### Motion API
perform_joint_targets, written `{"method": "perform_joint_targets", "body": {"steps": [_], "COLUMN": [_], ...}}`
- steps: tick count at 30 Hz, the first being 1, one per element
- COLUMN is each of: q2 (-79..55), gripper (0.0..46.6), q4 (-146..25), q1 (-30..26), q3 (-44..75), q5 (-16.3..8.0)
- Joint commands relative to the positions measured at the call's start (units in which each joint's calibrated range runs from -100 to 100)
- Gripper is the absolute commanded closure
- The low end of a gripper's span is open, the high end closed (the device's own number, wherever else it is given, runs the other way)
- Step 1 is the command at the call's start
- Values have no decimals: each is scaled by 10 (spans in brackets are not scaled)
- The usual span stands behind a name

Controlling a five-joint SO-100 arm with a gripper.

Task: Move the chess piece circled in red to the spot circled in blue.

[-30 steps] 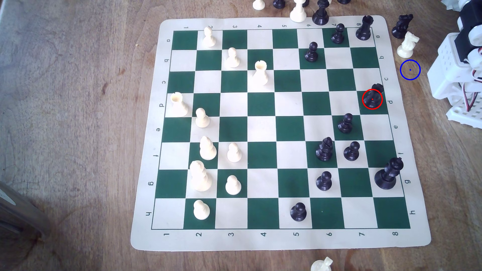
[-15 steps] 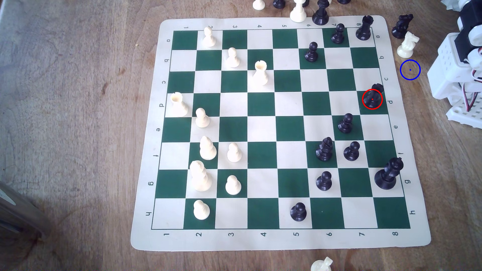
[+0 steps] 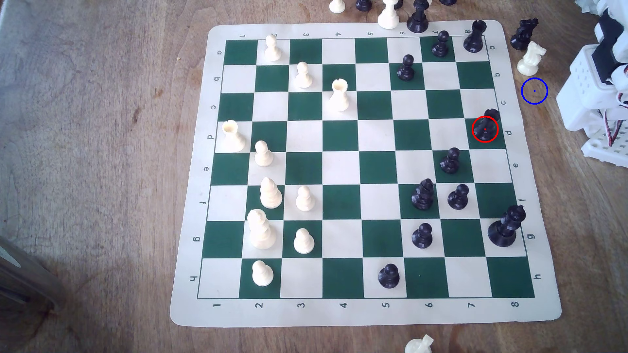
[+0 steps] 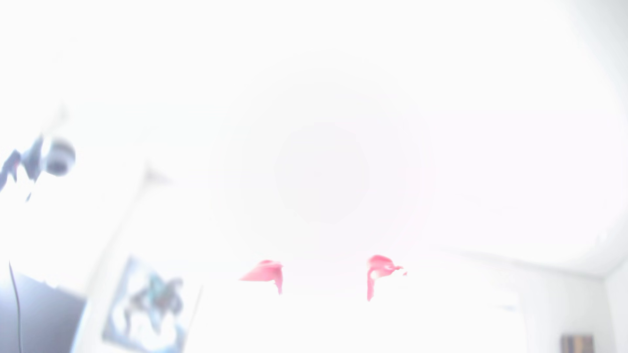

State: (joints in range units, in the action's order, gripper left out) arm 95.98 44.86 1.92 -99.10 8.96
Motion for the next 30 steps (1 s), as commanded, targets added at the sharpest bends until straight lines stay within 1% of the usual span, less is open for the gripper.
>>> {"method": "perform_joint_targets", "body": {"steps": [1, 2, 3, 5, 6, 7, 8, 10, 11, 15, 16, 19, 20, 22, 26, 27, 29, 30], "q2": [-2, -2, -2, -2, -10, -14, -19, -40, -67, -156, -196, -225, -227, -235, -280, -288, -312, -318], "gripper": [385, 387, 386, 377, 370, 347, 332, 300, 292, 298, 295, 286, 291, 304, 307, 301, 270, 264], "q4": [-220, -293, -359, -501, -554, -631, -669, -760, -833, -977, -1037, -1094, -1120, -1147, -1167, -1166, -1166, -1168], "q1": [-1, 13, 24, 48, 55, 61, 65, 80, 93, 102, 98, 84, 70, 40, 12, 11, 17, 19], "q3": [-7, 20, 51, 128, 157, 192, 205, 241, 272, 344, 362, 364, 364, 358, 345, 342, 344, 345], "q5": [12, -5, -17, -59, -66, -77, -78, -97, -113, -132, -139, -148, -159, -162, -162, -162, -161, -160]}}
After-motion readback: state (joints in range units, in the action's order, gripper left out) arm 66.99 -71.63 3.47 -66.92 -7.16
